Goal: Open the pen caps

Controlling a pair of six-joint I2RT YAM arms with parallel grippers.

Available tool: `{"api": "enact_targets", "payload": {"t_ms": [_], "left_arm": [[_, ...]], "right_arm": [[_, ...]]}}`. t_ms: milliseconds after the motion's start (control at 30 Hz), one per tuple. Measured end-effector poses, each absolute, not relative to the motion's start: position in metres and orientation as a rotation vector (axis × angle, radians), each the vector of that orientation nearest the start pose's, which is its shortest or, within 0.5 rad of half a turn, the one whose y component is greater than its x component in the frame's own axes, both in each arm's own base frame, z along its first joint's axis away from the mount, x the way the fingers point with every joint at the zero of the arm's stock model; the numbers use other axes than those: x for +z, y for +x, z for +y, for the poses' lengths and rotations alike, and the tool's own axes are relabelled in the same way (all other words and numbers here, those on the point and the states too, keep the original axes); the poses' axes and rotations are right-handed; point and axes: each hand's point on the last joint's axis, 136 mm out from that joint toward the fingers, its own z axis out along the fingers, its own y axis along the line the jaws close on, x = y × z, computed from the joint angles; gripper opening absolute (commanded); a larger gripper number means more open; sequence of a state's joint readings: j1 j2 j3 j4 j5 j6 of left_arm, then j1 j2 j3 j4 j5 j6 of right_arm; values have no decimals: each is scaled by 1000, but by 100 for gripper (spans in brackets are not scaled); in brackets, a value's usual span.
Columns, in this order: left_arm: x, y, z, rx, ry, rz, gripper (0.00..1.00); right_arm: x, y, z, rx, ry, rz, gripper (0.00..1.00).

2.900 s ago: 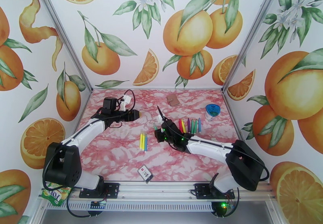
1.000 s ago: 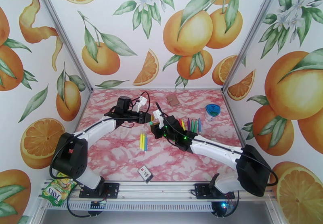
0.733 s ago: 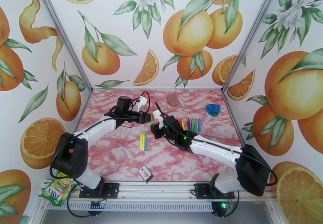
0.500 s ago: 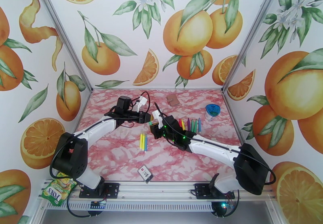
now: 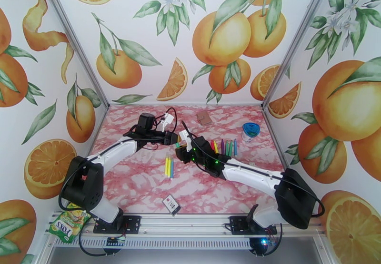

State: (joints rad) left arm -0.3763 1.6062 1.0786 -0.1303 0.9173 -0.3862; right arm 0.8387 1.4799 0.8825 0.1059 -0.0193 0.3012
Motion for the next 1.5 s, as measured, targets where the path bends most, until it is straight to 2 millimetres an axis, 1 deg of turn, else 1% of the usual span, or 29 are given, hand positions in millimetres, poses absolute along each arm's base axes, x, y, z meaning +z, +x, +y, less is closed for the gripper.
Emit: {"api": "enact_targets", "payload": {"t_ms": [167,267,400,633,833,1233,1500], "left_arm": [[201,334,-279,-1434,537,2218,3],[202,334,-280,-1436,540,2214,3],[204,335,-280,-1438,543,2211,3],[204,335,-280,-1437,541,2212,2],[203,337,-279,-1429,521,2222,0],[201,342,-277,-1409,446,2258,0],[203,344,-277,-1421,399,2276,0]], "right_arm": [[168,299,338,707,-582,2068,35],[166,300,338,706,-583,2071,33],[167,299,340,716,-585,2065,28],[165,300,341,719,-588,2066,16],[165,300,341,718,-589,2066,12],[162,300,340,725,-579,2041,8],[166,301,338,730,-568,2009,7]]}}
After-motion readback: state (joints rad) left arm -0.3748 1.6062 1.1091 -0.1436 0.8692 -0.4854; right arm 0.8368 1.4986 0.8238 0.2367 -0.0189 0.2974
